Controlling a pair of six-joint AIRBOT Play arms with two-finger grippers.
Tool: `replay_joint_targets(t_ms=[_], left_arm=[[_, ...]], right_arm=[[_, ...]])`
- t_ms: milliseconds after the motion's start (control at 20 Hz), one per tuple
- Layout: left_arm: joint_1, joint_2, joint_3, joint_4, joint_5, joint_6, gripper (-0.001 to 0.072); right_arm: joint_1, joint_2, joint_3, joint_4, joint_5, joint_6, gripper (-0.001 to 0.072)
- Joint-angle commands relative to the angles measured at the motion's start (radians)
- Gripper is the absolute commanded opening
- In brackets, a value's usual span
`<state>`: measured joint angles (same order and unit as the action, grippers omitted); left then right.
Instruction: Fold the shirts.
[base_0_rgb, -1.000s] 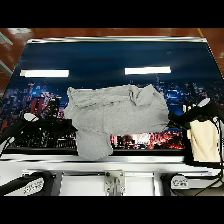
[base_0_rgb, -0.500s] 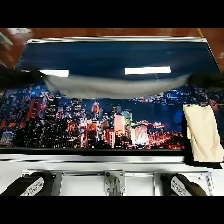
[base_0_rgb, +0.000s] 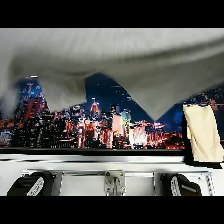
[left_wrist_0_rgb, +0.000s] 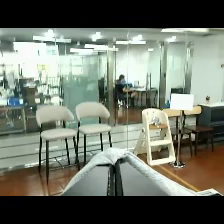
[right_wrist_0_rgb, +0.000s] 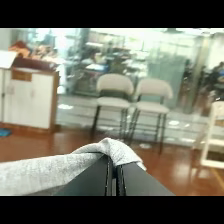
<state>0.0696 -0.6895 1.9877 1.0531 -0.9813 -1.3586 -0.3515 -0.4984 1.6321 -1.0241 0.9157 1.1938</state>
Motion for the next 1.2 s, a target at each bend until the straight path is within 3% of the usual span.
replay_joint_targets(t_ms=[0, 200, 500, 750, 900, 1050, 1150], left_arm=[[0.001, 0.087, 0.038, 0.162, -0.179, -0.082, 0.003], [0.0, 0.092, 0.002, 0.256, -0.313, -0.124, 0.0031], [0.0, 0.089, -0.149, 0.254, -0.315, -0.124, 0.0031], [0.0, 0.048, -0.417, 0.257, -0.31, -0.158, 0.0031], [0.0, -0.032, -0.631, 0.257, -0.193, -0.16, 0.0031], [0.0, -0.207, -0.76, 0.256, 0.076, -0.254, 0.0031], [0.0, -0.376, -0.755, 0.239, 0.184, -0.261, 0.0031]], right_arm=[[-0.001, 0.094, 0.012, -0.143, 0.082, 0.087, 0.0055], [-0.001, 0.076, 0.012, -0.206, 0.314, 0.089, 0.0056], [-0.001, -0.007, 0.012, -0.249, 0.448, 0.162, 0.0055], [-0.001, -0.22, -0.029, -0.229, 0.653, 0.216, 0.0055], [0.009, -0.373, -0.182, -0.152, 0.574, 0.215, 0.0054], [0.139, -0.593, -0.281, -0.163, 0.319, 0.213, 0.0054], [0.233, -0.753, -0.281, -0.191, 0.105, 0.222, 0.0054]])
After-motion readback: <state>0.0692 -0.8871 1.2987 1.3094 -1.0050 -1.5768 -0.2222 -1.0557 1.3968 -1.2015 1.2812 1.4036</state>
